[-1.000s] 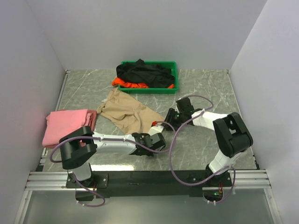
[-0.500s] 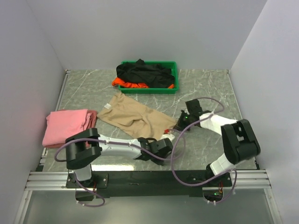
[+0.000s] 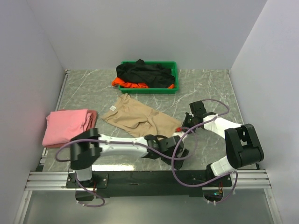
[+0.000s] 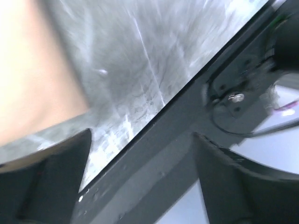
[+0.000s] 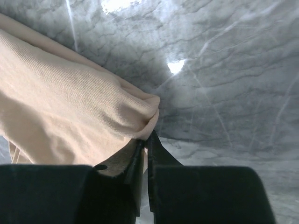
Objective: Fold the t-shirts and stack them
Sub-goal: Fold the tshirt
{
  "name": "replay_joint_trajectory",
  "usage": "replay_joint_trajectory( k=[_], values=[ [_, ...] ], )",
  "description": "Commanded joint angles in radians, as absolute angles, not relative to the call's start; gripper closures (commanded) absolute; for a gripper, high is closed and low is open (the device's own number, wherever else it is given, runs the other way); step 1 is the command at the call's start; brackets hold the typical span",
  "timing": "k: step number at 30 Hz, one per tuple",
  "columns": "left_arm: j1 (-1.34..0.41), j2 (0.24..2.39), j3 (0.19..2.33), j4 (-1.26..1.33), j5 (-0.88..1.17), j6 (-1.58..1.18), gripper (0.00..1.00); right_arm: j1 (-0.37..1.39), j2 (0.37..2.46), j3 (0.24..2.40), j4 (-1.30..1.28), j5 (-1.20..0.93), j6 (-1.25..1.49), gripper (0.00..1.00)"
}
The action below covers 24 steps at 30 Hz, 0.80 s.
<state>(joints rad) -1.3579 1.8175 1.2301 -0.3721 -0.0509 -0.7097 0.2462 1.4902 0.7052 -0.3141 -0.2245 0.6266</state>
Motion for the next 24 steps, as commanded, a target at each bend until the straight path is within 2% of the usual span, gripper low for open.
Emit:
replay_joint_trajectory(
  k=[1, 3, 10, 13, 15, 19, 22, 24],
  values=[
    [-1.290, 1.652, 1.220, -0.420, -0.144, -0.730, 0.02, 0.226, 1.480, 0.727, -0.382, -0.141, 0.589, 0.90],
    [-1.234, 1.590, 1.157, -0.420, -0.149, -0.753, 0.01, 0.225, 1.488, 0.736, -0.383, -0.150, 0.583, 0.89],
    [-0.849, 1.470, 0.974, -0.307, -0.062, -0.795, 0.03, 0.222, 1.516, 0.736, -0.368, -0.149, 0.581, 0.91],
    [-0.769, 1.491, 0.954, -0.207, 0.069, -0.801, 0.16, 0.224, 1.531, 0.742, -0.367, -0.155, 0.581, 0.93],
    [-0.769, 1.525, 0.974, -0.187, 0.104, -0.782, 0.21, 0.222, 1.535, 0.741, -0.367, -0.156, 0.578, 0.94],
    [-0.764, 1.621, 1.031, -0.238, 0.074, -0.753, 0.45, 0.222, 1.532, 0.739, -0.371, -0.143, 0.577, 0.95],
    [-0.764, 1.679, 1.049, -0.247, 0.077, -0.744, 0.52, 0.221, 1.534, 0.738, -0.370, -0.144, 0.577, 0.95],
    [-0.764, 1.706, 1.063, -0.261, 0.063, -0.741, 0.54, 0.222, 1.534, 0.735, -0.370, -0.150, 0.574, 0.96]
  ],
)
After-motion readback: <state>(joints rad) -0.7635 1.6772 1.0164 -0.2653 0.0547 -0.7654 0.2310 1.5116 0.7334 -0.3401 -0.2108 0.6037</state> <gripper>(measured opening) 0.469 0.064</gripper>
